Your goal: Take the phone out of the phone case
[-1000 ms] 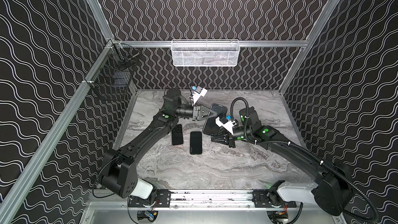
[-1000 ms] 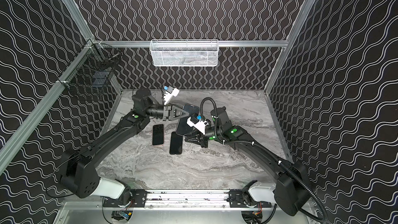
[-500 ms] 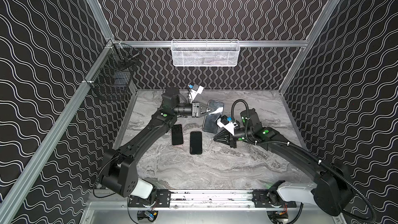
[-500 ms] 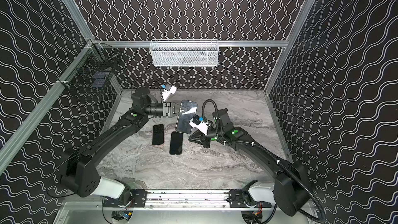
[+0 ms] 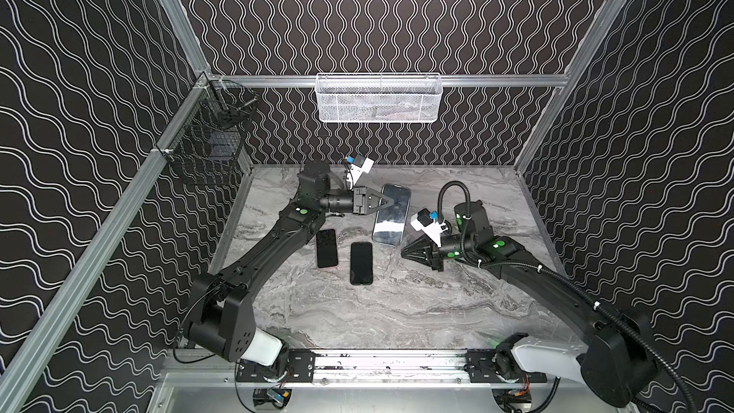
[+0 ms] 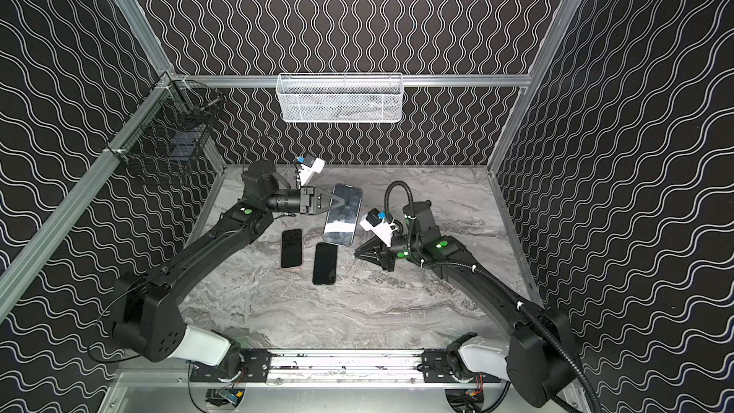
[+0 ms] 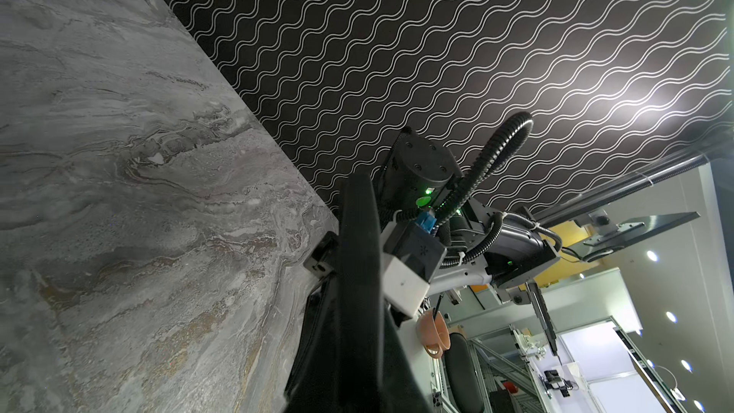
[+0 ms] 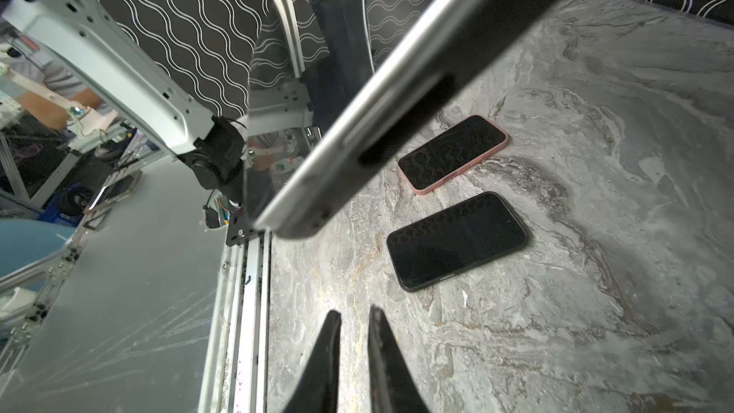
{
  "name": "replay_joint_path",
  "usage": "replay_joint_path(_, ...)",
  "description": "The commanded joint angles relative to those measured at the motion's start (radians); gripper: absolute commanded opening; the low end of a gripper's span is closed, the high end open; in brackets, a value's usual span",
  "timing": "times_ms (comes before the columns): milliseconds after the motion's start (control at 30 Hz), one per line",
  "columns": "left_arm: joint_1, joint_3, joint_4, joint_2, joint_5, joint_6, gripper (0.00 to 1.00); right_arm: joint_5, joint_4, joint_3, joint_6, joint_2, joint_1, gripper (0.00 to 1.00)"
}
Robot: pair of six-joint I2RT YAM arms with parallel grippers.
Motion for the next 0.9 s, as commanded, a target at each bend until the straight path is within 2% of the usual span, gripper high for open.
replay_joint_path(0,0.015,0.001,0.06,-0.007,-0.026,-0.032,0.0,-0.063,0.019,-0.003,0.037,-0.016,-0.014,0.17)
replay_joint_path(300,0.069,-0.061,0.121,-0.047,-0.103,-0.14,0.0,-0.176,0.055,0.0,0.111,-0.014,-0.08,0.23)
replay_joint_path(400,0.075,-0.072,0.114,-0.069,-0.107,-0.125,0.0,-0.206,0.075,0.005,0.129,-0.019,-0.08,0.32)
replay_joint_path(600,0.076,-0.056,0.042,-0.072,-0.089,-0.068,0.0,-0.187,-0.105,0.121,-0.003,0.044,-0.07,0.41)
replay_joint_path(667,0.075,-0.064,0.051,-0.076,-0.093,-0.075,0.0,-0.158,-0.097,0.123,-0.003,0.062,-0.055,0.41)
replay_joint_path(733,0.075,-0.076,0.081,-0.08,-0.09,-0.097,0.0,-0.139,-0.089,0.154,-0.004,0.075,0.004,0.41)
replay_joint_path(867,0.076,-0.083,0.099,-0.086,-0.084,-0.105,0.0,-0.142,-0.112,0.188,-0.025,0.118,0.042,0.41)
